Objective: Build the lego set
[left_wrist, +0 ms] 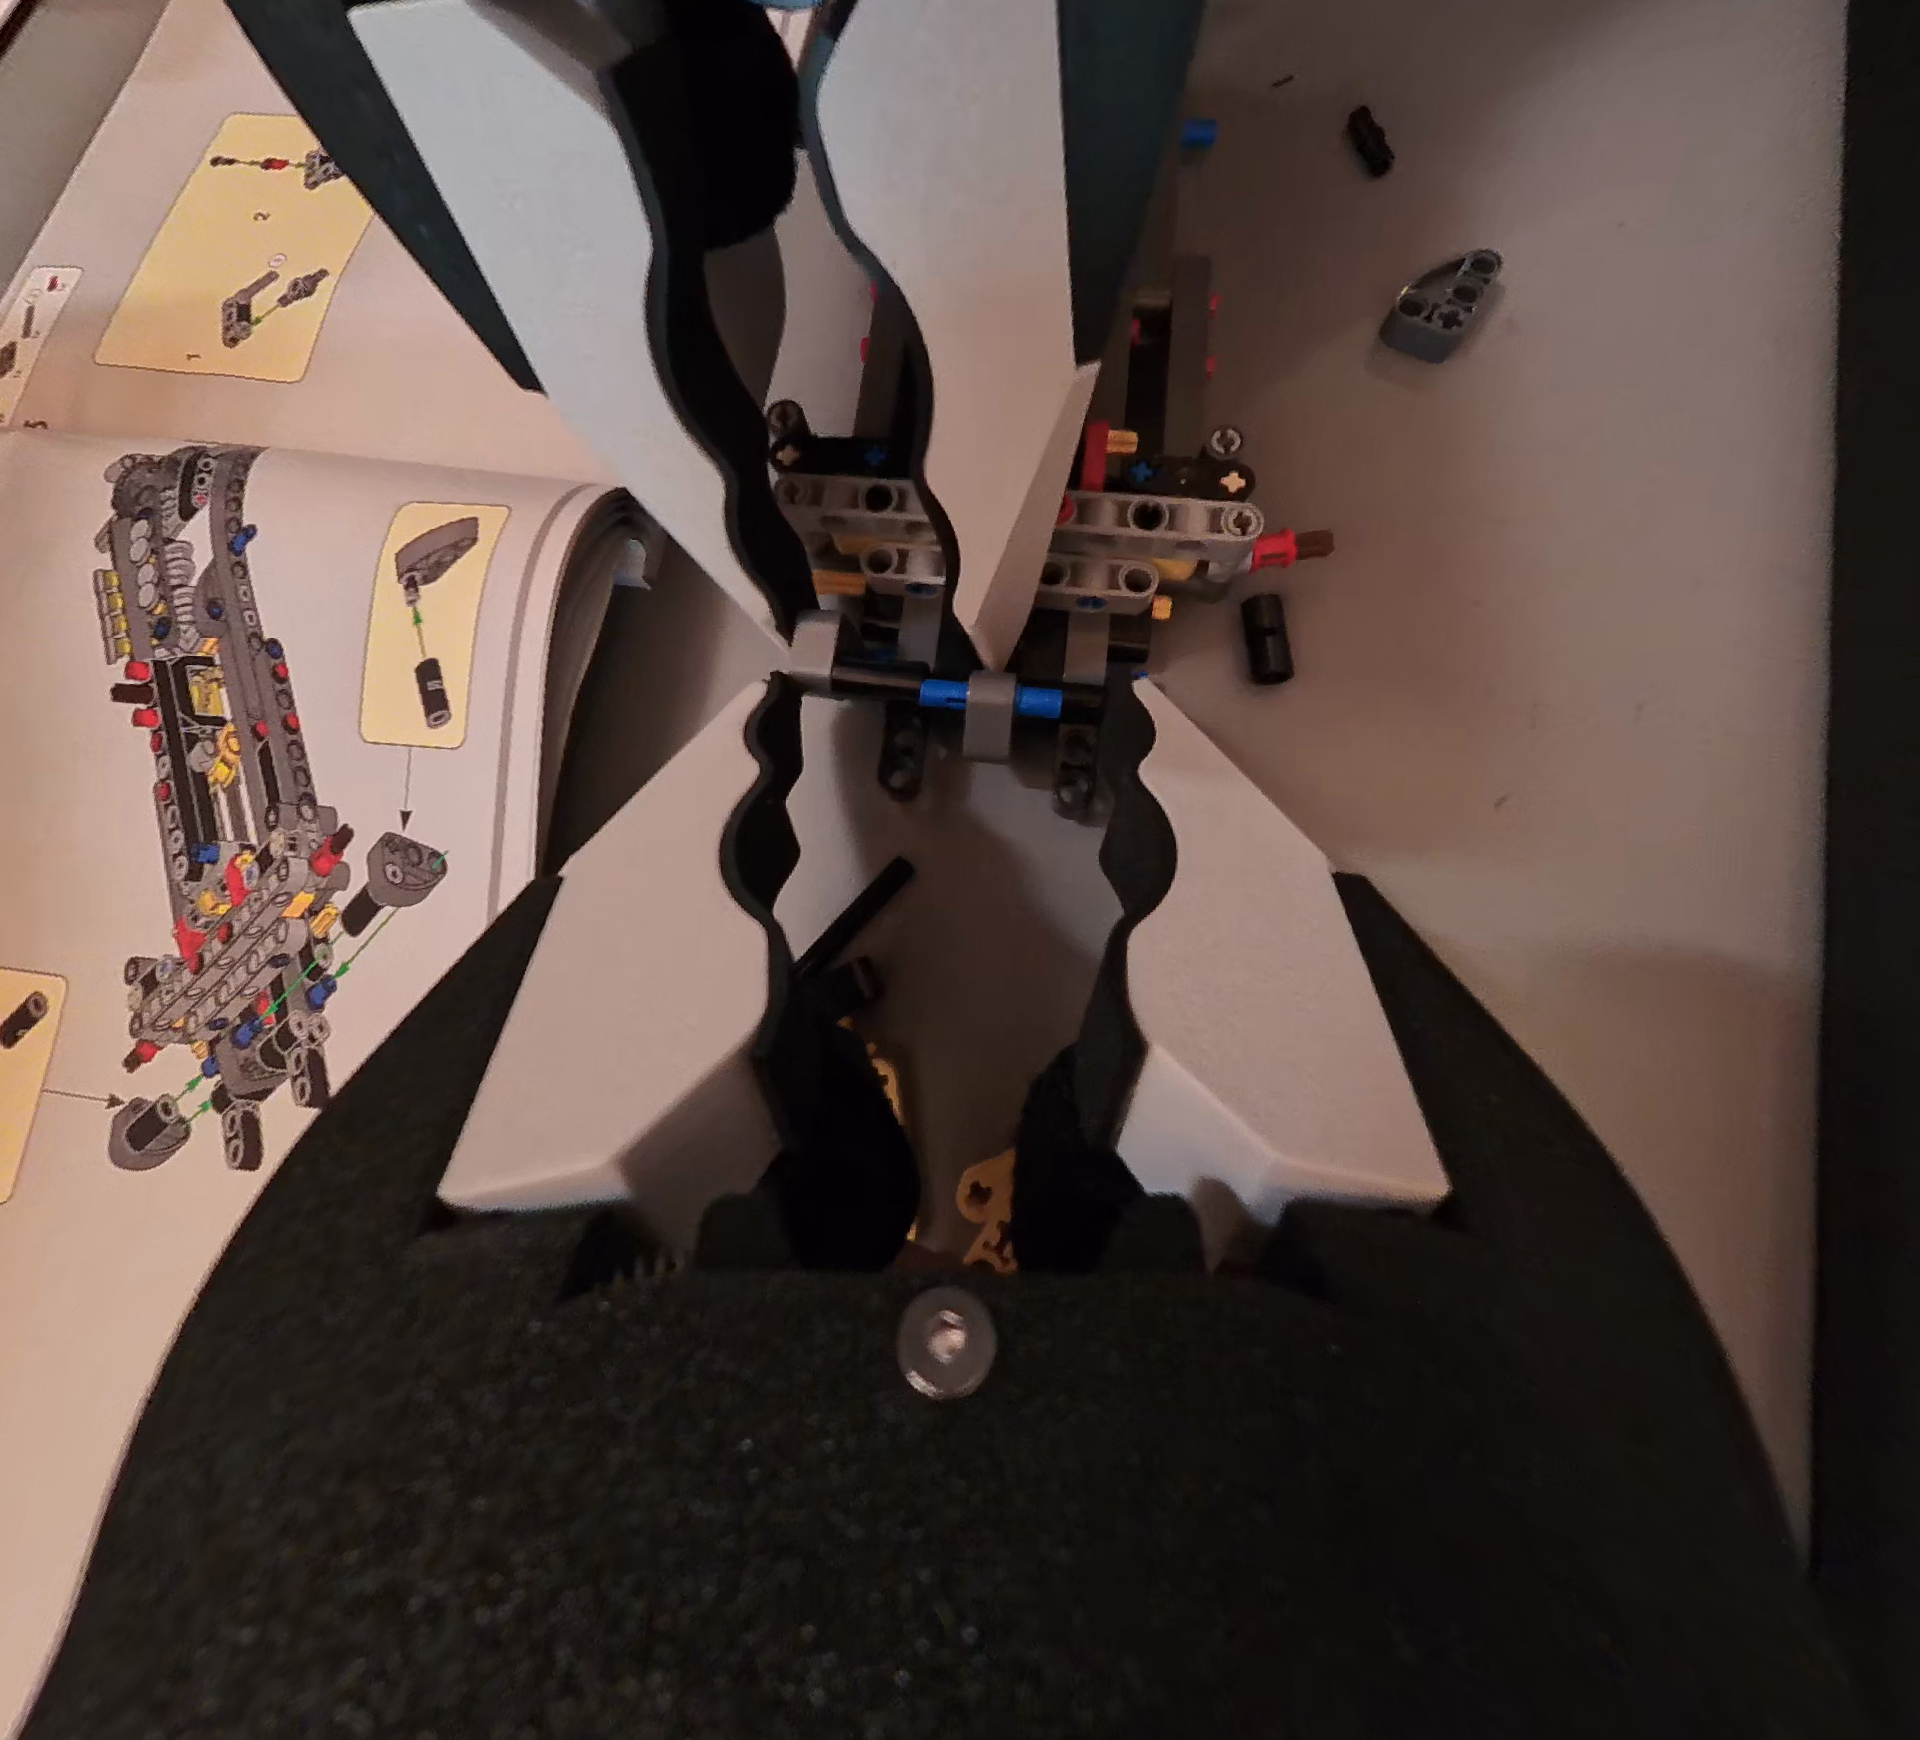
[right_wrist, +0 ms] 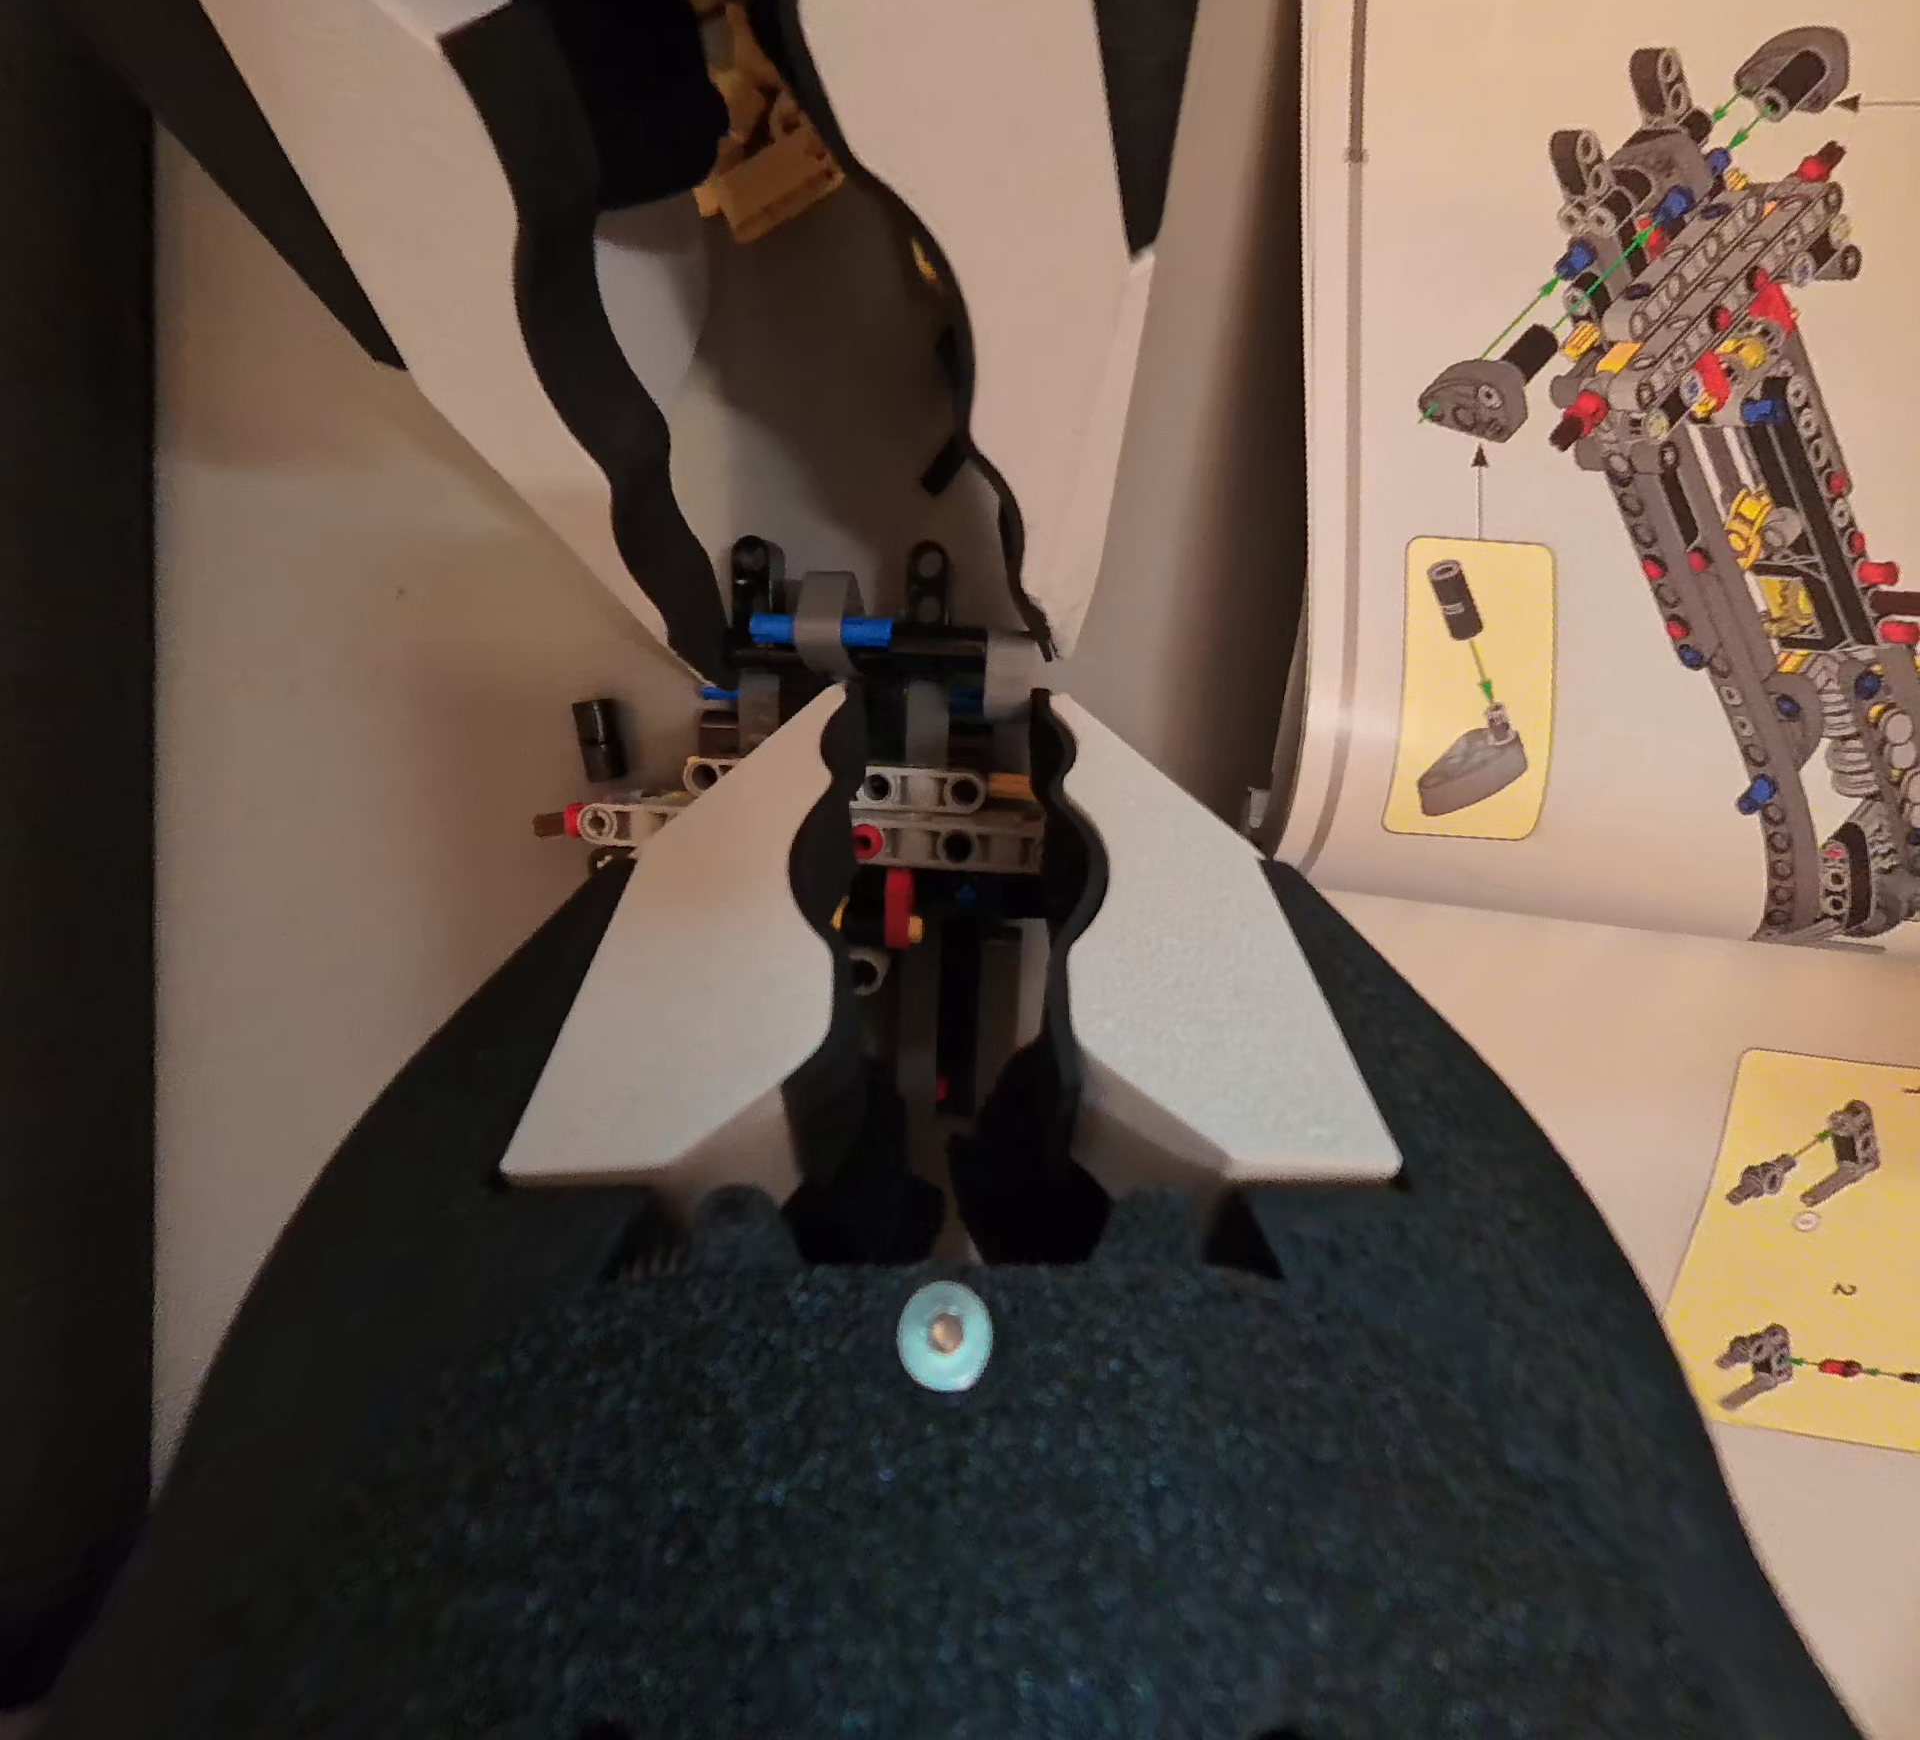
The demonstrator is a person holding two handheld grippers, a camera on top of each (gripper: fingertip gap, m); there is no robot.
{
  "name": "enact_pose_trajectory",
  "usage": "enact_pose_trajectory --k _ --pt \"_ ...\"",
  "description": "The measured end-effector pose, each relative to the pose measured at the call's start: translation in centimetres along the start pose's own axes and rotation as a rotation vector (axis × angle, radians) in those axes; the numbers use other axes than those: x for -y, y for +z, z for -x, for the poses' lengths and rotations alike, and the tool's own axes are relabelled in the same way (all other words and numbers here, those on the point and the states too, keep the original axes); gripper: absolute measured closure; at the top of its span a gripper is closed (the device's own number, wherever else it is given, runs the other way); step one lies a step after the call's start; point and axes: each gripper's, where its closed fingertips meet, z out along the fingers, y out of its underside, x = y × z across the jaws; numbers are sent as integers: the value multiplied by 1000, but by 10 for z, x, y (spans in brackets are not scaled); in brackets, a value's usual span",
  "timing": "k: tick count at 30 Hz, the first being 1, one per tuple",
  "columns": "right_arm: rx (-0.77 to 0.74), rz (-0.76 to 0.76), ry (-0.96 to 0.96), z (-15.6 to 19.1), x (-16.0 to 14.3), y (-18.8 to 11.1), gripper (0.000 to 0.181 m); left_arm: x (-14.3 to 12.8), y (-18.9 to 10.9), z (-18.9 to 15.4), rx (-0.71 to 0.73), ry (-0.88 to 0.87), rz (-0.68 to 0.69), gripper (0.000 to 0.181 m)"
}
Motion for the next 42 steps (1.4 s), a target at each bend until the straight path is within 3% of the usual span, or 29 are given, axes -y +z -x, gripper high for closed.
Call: enact_pose_trajectory --k 18,26,27,29,32,34,36,42 --pt "89 21 -92 7 1 3 151 -5 -4 -6 10 -3 20 124" --pt "108 6 -128 7 1 3 151 -18 -15 -14 -61 -1 51 144" --pt "119 12 -127 8 0 3 151 -20 -16 -12 -58 -3 62 157" --pt "138 23 -122 10 -1 3 151 -23 -17 -8 -56 -26 69 155" --pt "158 27 -104 10 0 3 152 -14 -18 -8 -49 -54 14 152" --pt "156 26 -112 10 0 3 151 -3 -22 5 39 -67 -52 163" --pt "156 15 -115 10 0 3 152 -2 -23 21 97 -116 -62 155" --pt "154 -4 -114 10 0 3 151 -4 -12 7 -23 -120 -42 152"
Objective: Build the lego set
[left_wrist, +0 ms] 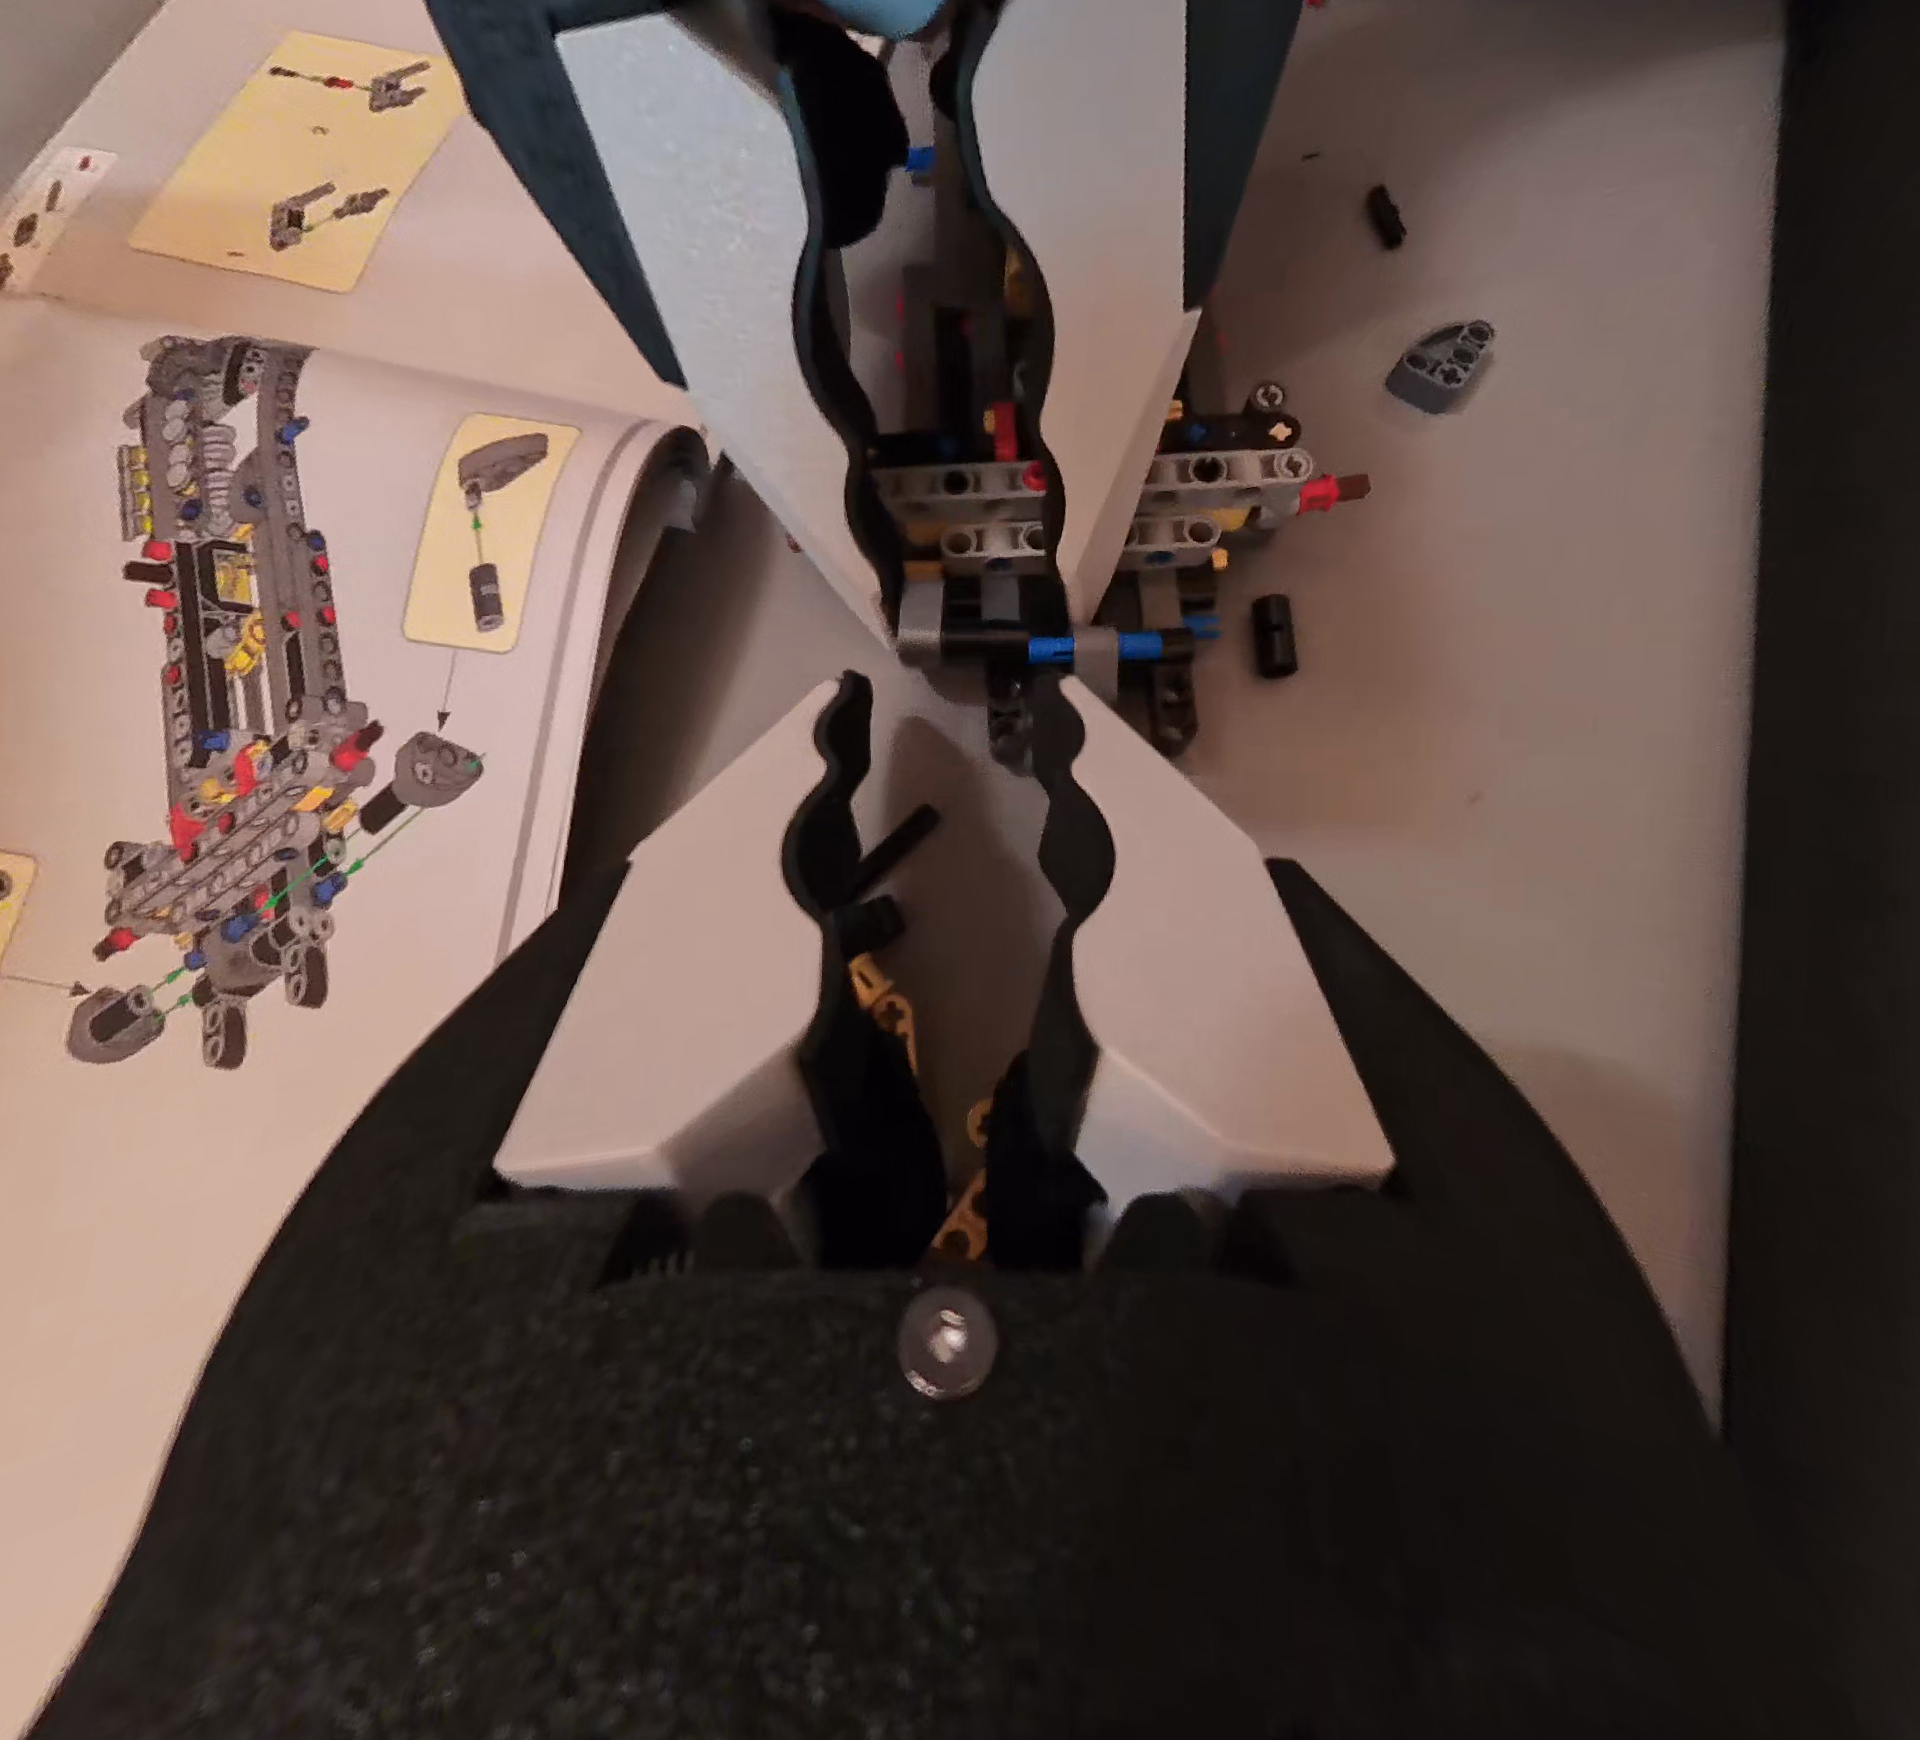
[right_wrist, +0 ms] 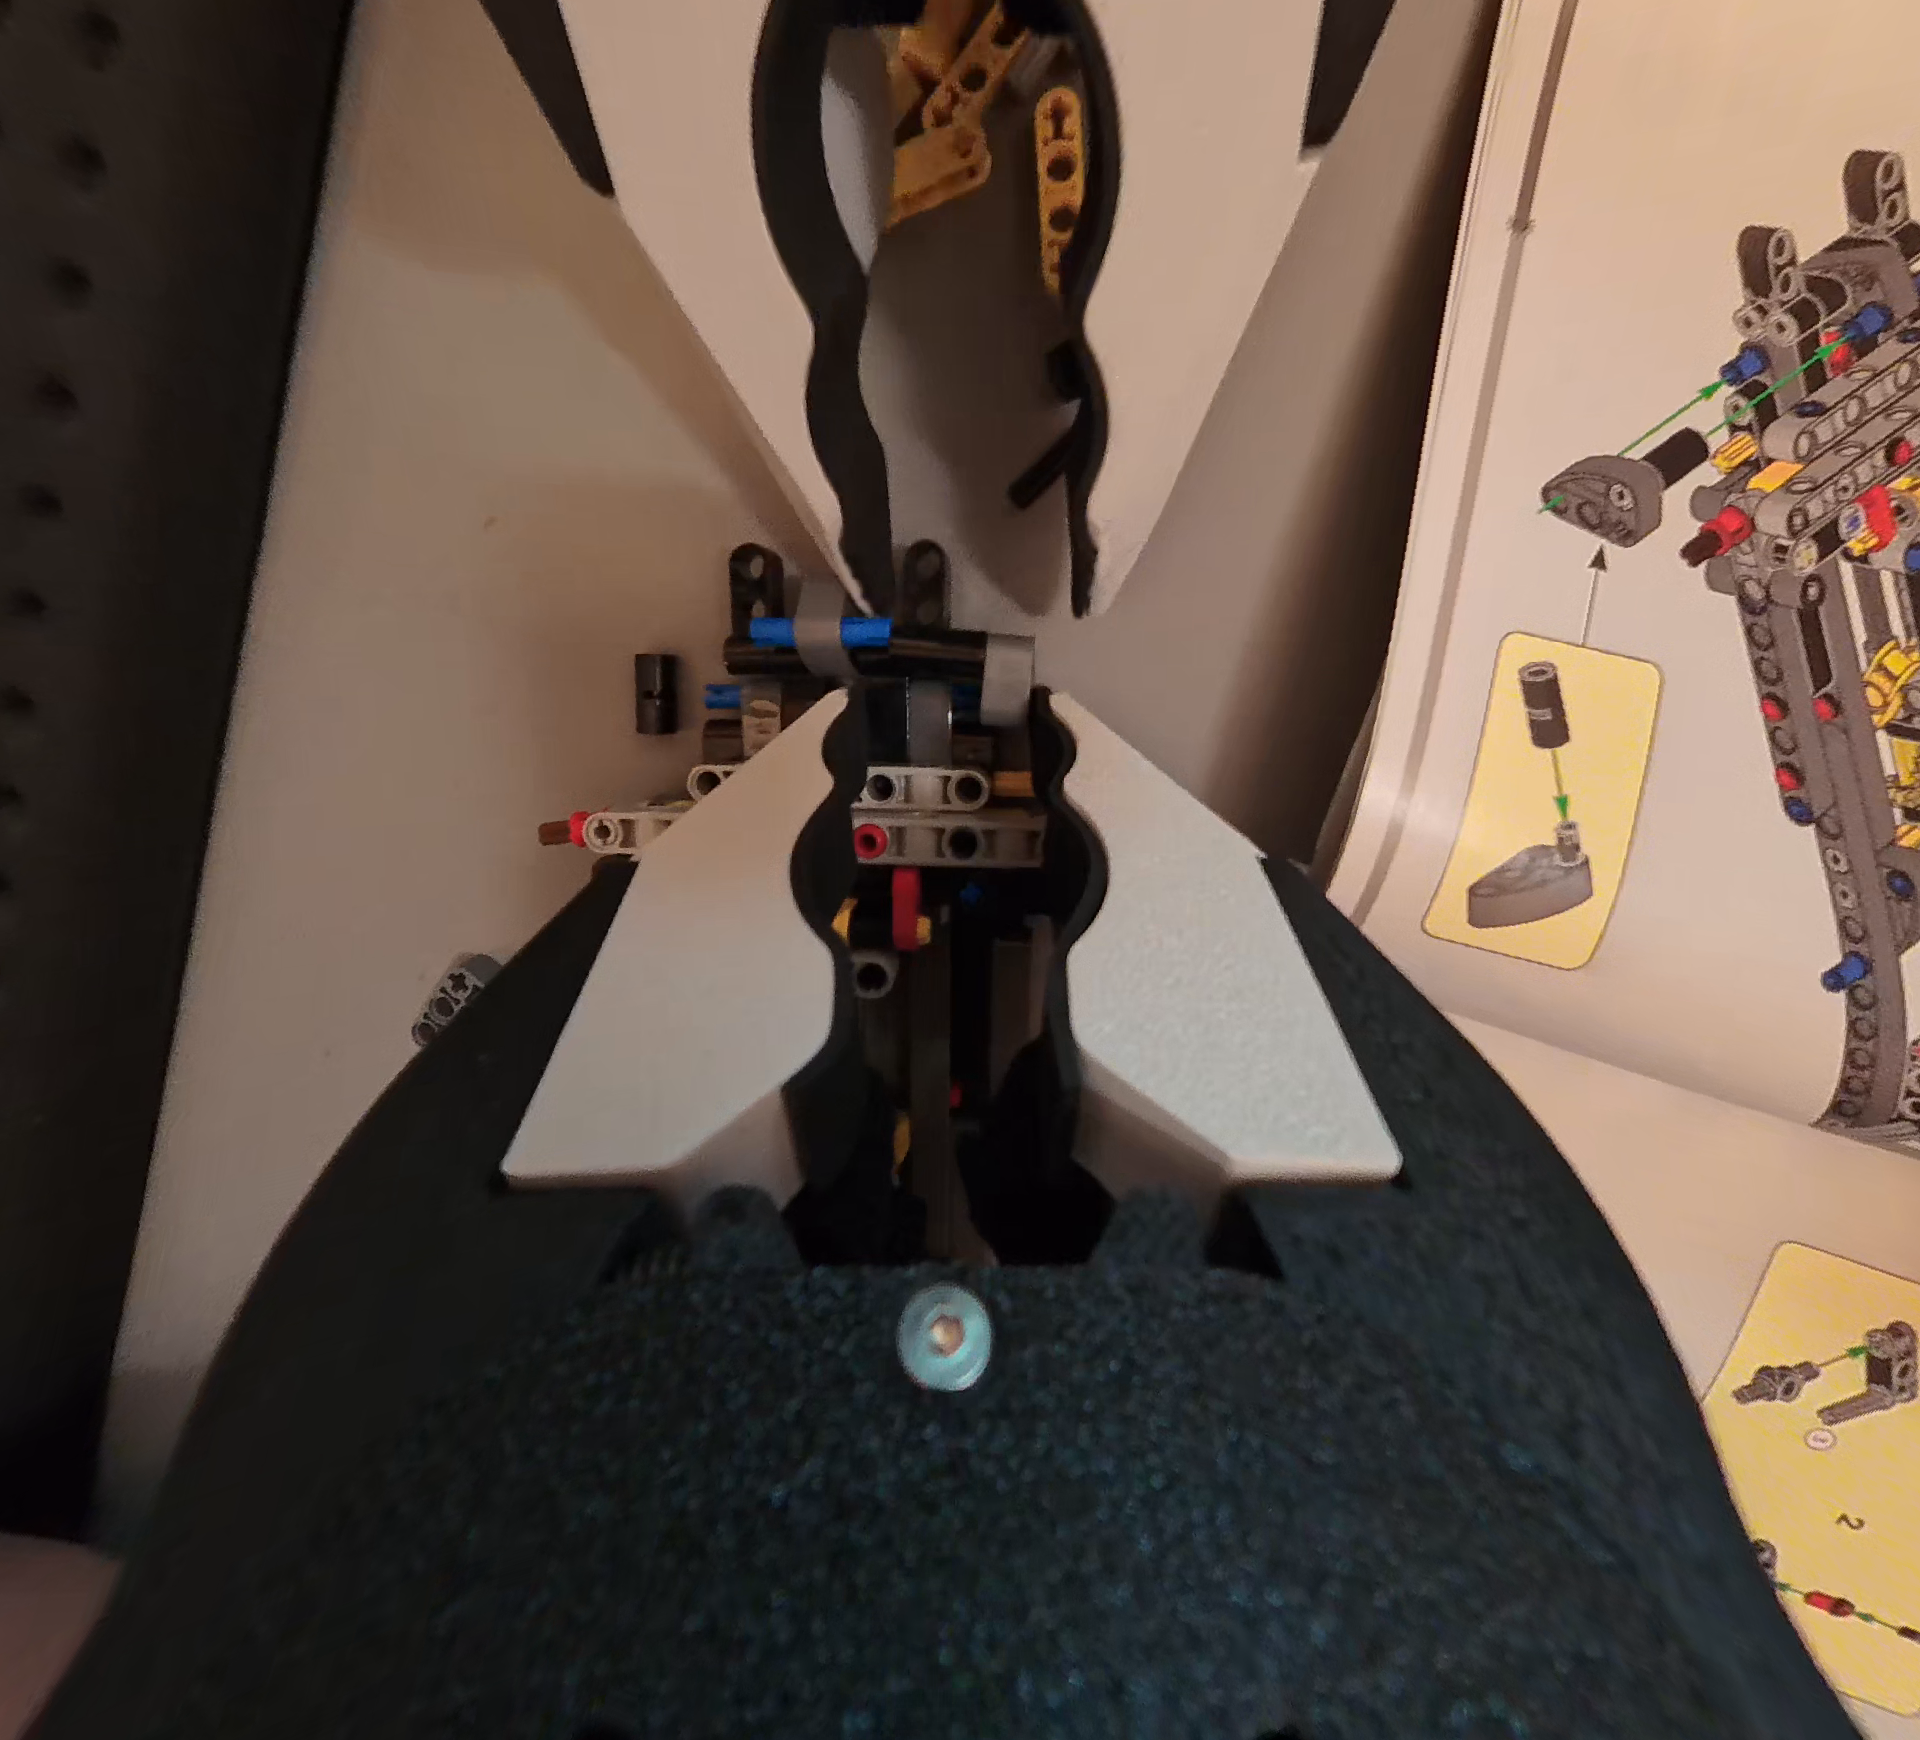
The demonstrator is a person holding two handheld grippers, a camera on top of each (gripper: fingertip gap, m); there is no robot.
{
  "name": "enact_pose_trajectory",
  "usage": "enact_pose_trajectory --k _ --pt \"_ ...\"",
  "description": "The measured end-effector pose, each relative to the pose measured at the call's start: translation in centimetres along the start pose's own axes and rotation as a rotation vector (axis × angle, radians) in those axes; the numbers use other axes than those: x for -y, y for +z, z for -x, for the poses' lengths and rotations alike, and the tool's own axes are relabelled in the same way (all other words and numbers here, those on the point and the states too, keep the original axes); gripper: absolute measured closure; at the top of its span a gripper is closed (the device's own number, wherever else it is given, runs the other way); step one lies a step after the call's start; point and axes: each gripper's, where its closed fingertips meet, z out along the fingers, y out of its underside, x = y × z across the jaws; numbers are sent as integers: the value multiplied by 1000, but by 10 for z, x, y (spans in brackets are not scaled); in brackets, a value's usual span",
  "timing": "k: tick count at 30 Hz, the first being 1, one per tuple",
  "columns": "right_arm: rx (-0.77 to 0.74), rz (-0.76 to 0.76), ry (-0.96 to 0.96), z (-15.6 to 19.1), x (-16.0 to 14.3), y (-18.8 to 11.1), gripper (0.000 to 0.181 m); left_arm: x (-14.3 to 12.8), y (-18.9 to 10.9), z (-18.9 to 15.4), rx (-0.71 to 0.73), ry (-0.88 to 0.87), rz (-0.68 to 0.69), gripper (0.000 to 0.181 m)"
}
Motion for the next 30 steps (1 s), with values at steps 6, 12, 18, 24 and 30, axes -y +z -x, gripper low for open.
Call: enact_pose_trajectory --k 6,12,18,24,30 --pt "-4 -3 2 0 0 0 151 0 3 2 18 8 12 152" --pt "3 -20 17 0 1 0 152 -2 -2 6 36 13 22 150" --pt "3 -23 2 1 1 0 151 1 1 0 -20 11 8 151" --pt "-12 -20 -4 0 0 -1 151 2 5 -1 -39 29 17 159" --pt "-16 -40 0 -1 0 -3 150 2 5 0 -26 42 8 160"
